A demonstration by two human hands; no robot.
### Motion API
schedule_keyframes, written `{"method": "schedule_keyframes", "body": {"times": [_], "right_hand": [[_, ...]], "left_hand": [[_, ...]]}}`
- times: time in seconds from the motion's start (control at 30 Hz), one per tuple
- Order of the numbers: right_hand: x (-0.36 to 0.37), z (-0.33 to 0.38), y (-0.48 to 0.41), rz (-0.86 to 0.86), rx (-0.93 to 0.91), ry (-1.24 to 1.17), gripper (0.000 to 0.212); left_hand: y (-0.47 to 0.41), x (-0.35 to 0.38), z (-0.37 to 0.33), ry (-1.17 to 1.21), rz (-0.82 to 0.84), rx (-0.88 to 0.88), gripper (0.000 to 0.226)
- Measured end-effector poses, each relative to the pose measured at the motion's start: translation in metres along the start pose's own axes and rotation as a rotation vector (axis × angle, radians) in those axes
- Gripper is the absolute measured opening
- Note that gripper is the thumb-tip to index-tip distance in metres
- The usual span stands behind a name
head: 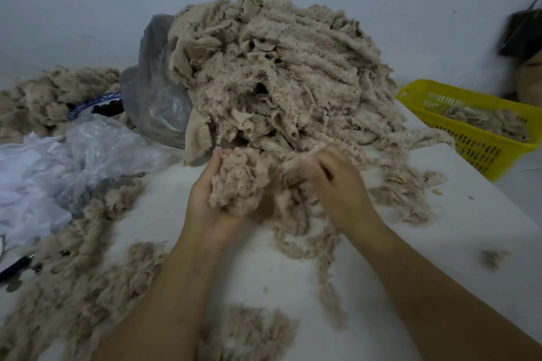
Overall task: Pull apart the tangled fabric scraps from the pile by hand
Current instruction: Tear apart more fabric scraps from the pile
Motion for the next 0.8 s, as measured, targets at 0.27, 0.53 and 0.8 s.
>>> {"method": "schedule_keyframes", "body": {"times": [0.27, 0.53, 0.8], "right_hand": [[0.041, 0.007, 0.015, 0.303, -0.023, 0.058, 0.04], [-0.048, -0.058, -0.013, -0.619, 0.551, -1.12, 0.055], [0.005, -0.04, -0.004, 0.087, 0.194, 0.11, 0.039]], "left_hand": [[0.004, 0.015, 0.033, -0.458, 0.096, -0.012, 0.054], [-0.001, 0.003, 0.021, -0.792, -0.126, 0.156, 0.029], [-0.007, -0.011, 0.038, -1.756, -0.007, 0.183, 0.057]]}}
Point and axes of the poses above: each hand's wrist, its own y-axis away from the middle knuckle, its own x-axis out of the palm, z = x × y, the point moved 4 cm from there along -y, towards the middle knuckle, and after that the axes turned 1 degree about y, right-handed, at the moved point
